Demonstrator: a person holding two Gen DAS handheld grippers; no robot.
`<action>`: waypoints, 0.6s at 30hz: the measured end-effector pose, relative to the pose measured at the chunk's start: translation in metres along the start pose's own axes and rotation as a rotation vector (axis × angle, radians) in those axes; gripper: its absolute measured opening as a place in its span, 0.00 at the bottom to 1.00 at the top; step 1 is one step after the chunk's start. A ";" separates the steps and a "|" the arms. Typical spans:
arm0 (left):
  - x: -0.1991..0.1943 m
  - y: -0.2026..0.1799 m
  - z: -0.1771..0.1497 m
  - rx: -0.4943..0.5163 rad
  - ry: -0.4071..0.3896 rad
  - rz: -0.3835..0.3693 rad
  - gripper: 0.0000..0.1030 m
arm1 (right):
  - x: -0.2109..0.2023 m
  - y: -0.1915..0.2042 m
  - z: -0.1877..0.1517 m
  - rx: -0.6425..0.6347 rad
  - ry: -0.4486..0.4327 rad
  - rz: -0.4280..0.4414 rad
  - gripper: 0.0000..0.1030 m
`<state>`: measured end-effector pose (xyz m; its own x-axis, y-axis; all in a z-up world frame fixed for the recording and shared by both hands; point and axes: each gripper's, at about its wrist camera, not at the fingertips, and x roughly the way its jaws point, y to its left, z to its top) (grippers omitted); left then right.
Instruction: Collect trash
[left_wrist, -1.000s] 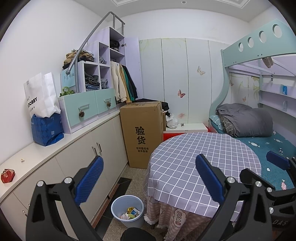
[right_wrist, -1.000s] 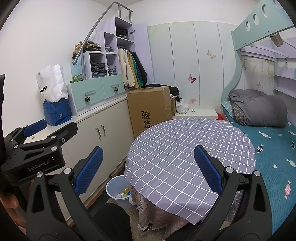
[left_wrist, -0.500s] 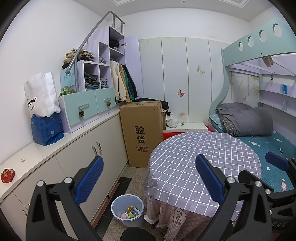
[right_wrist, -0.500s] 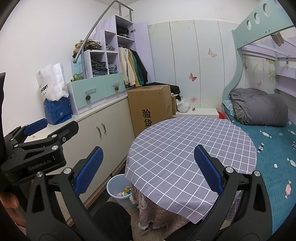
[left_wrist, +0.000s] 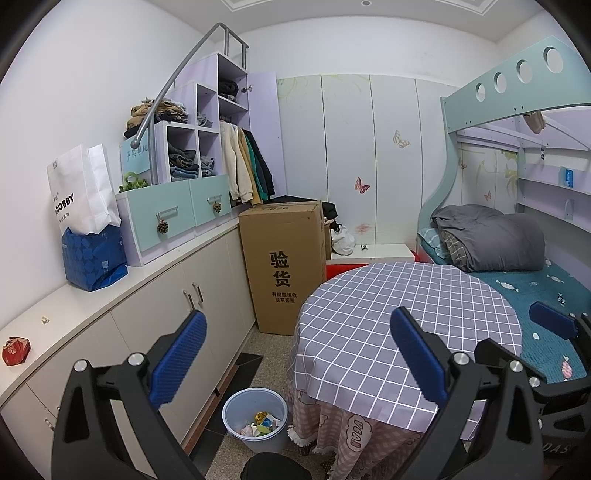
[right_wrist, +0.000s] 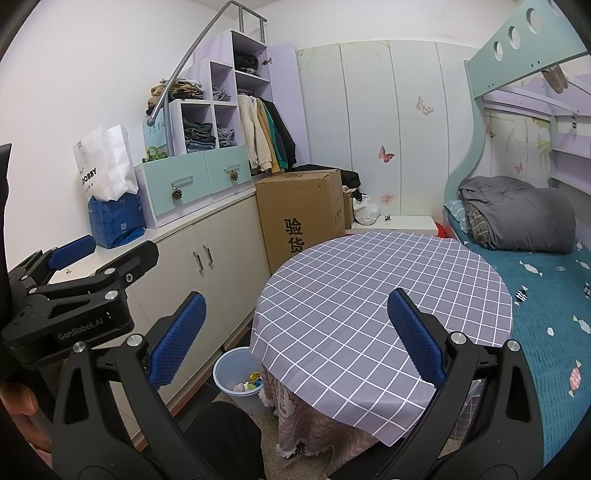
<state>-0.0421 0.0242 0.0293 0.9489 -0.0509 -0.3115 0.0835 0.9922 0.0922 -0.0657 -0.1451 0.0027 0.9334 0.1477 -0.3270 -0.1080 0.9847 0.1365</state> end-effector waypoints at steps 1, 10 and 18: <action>0.000 0.000 0.000 0.000 0.000 0.000 0.95 | 0.000 0.000 0.000 0.000 0.000 0.000 0.94; 0.000 -0.001 0.000 0.003 0.001 -0.001 0.95 | 0.000 0.000 0.002 -0.001 0.002 0.001 0.94; 0.001 -0.002 0.001 0.007 0.002 -0.003 0.95 | -0.001 -0.001 0.002 -0.002 0.004 0.005 0.94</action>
<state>-0.0408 0.0225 0.0294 0.9482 -0.0533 -0.3133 0.0881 0.9913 0.0978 -0.0663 -0.1463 0.0046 0.9317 0.1526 -0.3296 -0.1131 0.9842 0.1361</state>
